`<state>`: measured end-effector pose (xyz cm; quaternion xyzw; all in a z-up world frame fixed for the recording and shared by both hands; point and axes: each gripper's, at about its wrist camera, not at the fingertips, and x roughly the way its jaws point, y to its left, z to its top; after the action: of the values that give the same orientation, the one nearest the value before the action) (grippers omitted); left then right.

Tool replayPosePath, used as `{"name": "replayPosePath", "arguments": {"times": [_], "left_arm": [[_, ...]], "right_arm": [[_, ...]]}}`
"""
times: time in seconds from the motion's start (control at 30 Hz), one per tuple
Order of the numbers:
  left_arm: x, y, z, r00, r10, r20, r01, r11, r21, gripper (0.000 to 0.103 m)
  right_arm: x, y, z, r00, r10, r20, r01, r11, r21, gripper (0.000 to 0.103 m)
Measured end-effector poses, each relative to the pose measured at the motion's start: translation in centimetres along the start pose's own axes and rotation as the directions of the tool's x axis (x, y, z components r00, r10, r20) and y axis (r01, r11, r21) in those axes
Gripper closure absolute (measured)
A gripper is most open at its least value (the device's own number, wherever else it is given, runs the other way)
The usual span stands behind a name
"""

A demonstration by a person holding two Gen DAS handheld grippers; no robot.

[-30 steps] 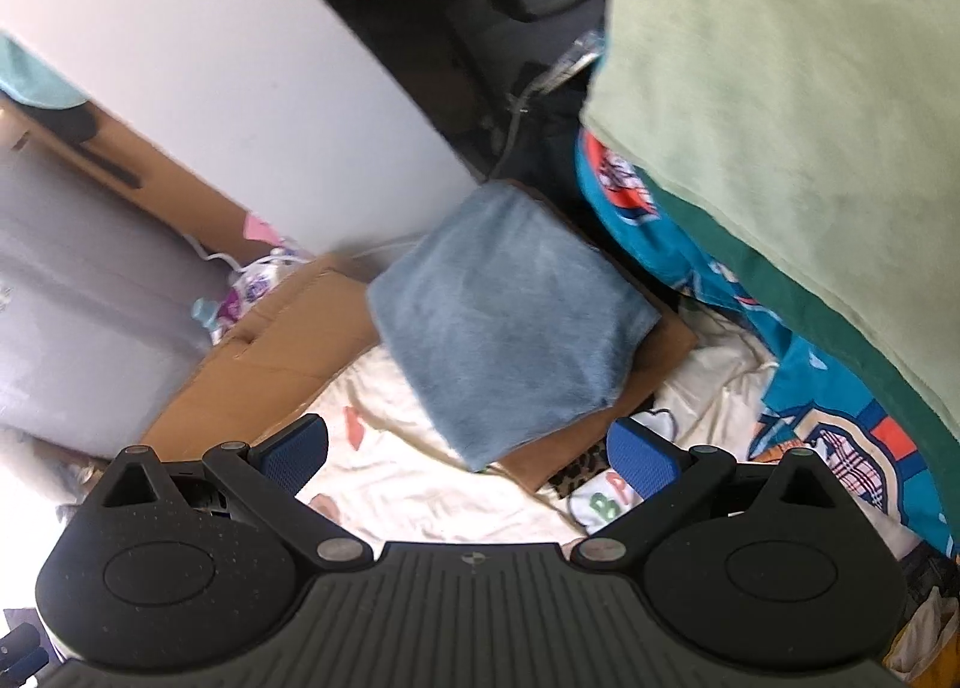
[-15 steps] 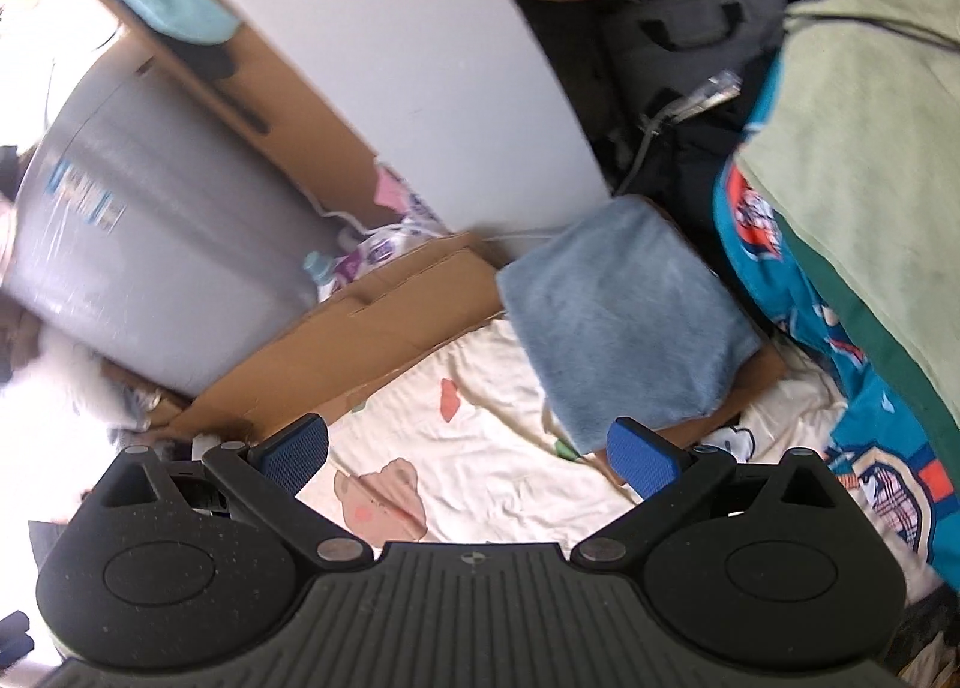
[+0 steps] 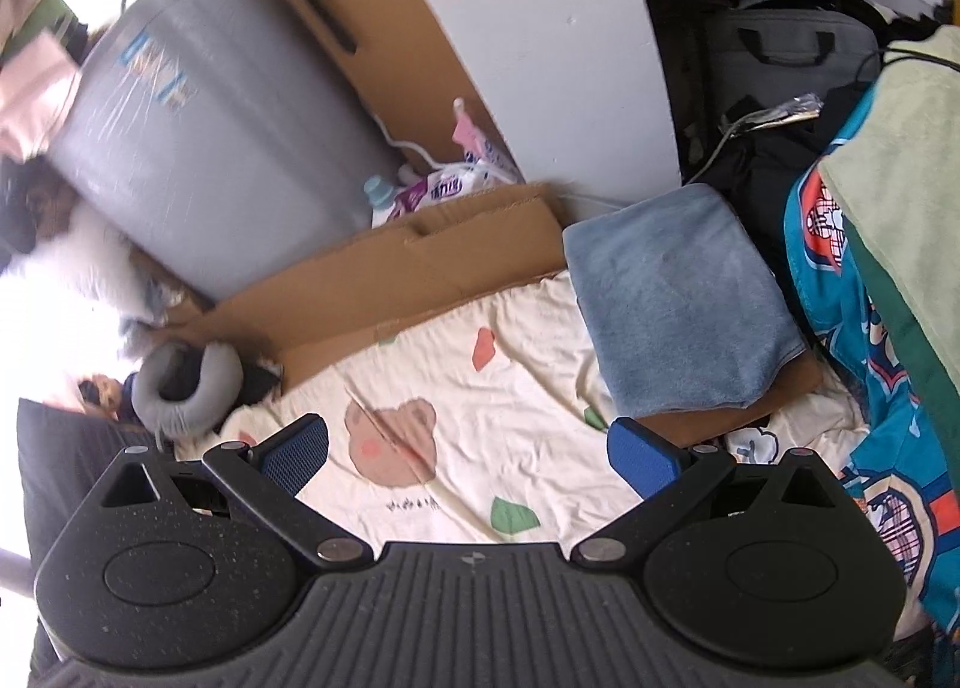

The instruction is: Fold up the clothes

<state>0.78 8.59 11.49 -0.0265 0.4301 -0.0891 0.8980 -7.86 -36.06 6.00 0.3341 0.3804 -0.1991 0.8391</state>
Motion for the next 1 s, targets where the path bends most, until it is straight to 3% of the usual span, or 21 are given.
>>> {"name": "replayPosePath", "arguments": {"times": [0.2, 0.37, 0.73, 1.0], "left_arm": [[0.1, 1.4, -3.0, 0.999, 0.050, 0.022, -0.049, 0.998, -0.046, 0.000], [1.1, 1.6, -5.4, 0.999, 0.033, 0.007, -0.032, 0.994, -0.101, 0.000], [2.3, -1.1, -7.8, 0.998, 0.060, 0.012, -0.058, 0.995, -0.083, 0.000], [3.8, -1.7, -8.9, 0.995, 0.097, -0.036, -0.099, 0.993, -0.063, 0.000]], "right_arm": [[-0.1, 1.7, -1.9, 1.000, -0.017, -0.008, 0.016, 0.996, -0.093, 0.000], [-0.6, 3.7, -3.8, 1.000, -0.020, -0.016, 0.017, 0.981, -0.191, 0.000], [-0.9, 7.4, -6.7, 0.998, -0.023, -0.055, 0.004, 0.949, -0.317, 0.000], [-0.6, 9.9, -8.6, 0.996, -0.034, -0.084, -0.004, 0.912, -0.410, 0.000]]}}
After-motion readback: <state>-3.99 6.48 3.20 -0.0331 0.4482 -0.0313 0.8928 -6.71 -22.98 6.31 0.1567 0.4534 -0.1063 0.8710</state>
